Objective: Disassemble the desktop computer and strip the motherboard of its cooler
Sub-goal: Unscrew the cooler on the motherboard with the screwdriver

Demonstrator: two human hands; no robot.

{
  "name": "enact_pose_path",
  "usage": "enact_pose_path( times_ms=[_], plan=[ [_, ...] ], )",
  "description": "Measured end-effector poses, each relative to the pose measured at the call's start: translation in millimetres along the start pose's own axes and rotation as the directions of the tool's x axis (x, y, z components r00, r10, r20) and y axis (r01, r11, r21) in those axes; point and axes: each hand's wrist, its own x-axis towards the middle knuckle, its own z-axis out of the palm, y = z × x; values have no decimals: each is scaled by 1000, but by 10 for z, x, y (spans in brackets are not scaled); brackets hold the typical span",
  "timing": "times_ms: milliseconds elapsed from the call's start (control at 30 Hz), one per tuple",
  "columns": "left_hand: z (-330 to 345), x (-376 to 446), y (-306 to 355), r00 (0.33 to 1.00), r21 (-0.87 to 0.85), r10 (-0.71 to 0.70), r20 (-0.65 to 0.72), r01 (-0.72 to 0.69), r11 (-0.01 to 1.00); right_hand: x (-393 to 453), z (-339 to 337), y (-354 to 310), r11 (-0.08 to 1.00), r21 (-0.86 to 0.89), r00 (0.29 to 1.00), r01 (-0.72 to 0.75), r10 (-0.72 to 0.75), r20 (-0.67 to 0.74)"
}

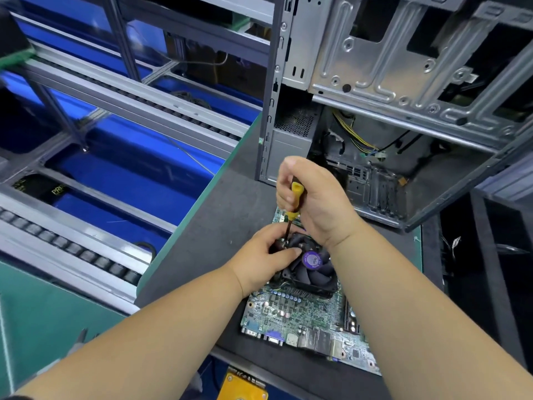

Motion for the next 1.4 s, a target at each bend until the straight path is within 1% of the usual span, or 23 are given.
enact_pose_path(
  times_ms=[33, 100, 133, 200, 267, 300, 333, 367, 400, 433, 467, 567, 667, 767, 867, 933, 967, 1000, 1067, 1133, 1200, 1333, 1400],
  plan=[
    [2, 1, -16, 1000, 1, 5, -2, -5, 1000, -27, -2, 13, 1000, -9, 989, -5, 4, -145],
    [9, 6, -47, 1000, 15, 14, -5, -14, 1000, -67, 3, 56, 1000, 19, 919, -8, 15, -395],
    [12, 8, -52, 1000, 20, 19, -9, -18, 1000, -78, 28, 83, 999, 46, 883, 14, 10, -470],
    [15, 6, -49, 999, 36, 29, -17, -28, 999, -111, 101, 124, 996, 54, 855, 77, -39, -518],
    [14, 9, -56, 999, 55, 30, -20, -29, 998, -129, 136, 157, 983, 58, 888, 175, -132, -441],
    [13, 11, -61, 999, 60, 26, -23, -25, 998, -124, 114, 149, 973, 120, 931, 195, -145, -336],
    [14, 12, -66, 999, 58, 24, -28, -22, 998, -107, 74, 125, 964, 205, 974, 168, -130, -187],
    [16, 15, -64, 999, 48, 25, -34, -24, 999, -78, 22, 83, 958, 268, 995, 104, -101, -24],
    [20, 11, -55, 999, 34, 25, -40, -23, 999, -48, -25, 34, 958, 286, 991, 35, -70, 114],
    [29, 6, -42, 999, 22, 21, -43, -20, 1000, -28, -63, -3, 963, 269, 979, -7, -48, 198],
    [34, 5, -32, 999, 19, 19, -47, -18, 1000, -20, -80, -23, 972, 236, 972, -17, -39, 230],
    [41, 6, -37, 999, 29, 21, -47, -20, 999, -89, -34, -1, 991, 133, 984, 23, -46, 173],
    [39, 13, -68, 999, 19, 0, -44, 1, 1000, -184, 10, 50, 998, 50, 999, 44, -45, 27],
    [47, 11, -51, 999, 27, 15, -29, -14, 1000, -234, 16, 77, 996, -29, 991, 84, -86, -101],
    [58, -3, -18, 999, 36, 19, -45, -17, 999, -281, 127, 180, 991, -24, 973, 133, -135, -186],
    [61, -3, -21, 998, 35, 39, -43, -37, 999, -270, 188, 235, 982, -36, 942, 183, -186, -280],
    [58, -1, -30, 998, 30, 42, -43, -41, 999, -240, 189, 224, 981, 4, 934, 193, -183, -308],
    [56, 7, -46, 998, 32, 35, -45, -34, 999, -197, 174, 188, 980, 77, 942, 185, -154, -299],
    [50, 15, -89, 999, 53, 6, -52, -3, 999, -100, 101, 103, 973, 189, 975, 135, -96, -201],
    [46, 10, -102, 999, 48, 0, -46, 2, 999, -69, 49, 61, 978, 184, 992, 96, -79, -96],
    [54, 0, -93, 999, 38, 2, -41, 0, 999, -124, 47, 88, 988, 106, 993, 113, -108, -55],
    [68, 10, -137, 998, 117, 25, -55, -19, 993, -194, 46, 87, 994, -17, 977, 107, -109, -184],
    [62, 16, -142, 999, 105, 37, -36, -33, 994, -181, 39, 52, 994, -62, 967, 95, -107, -231]
  ],
)
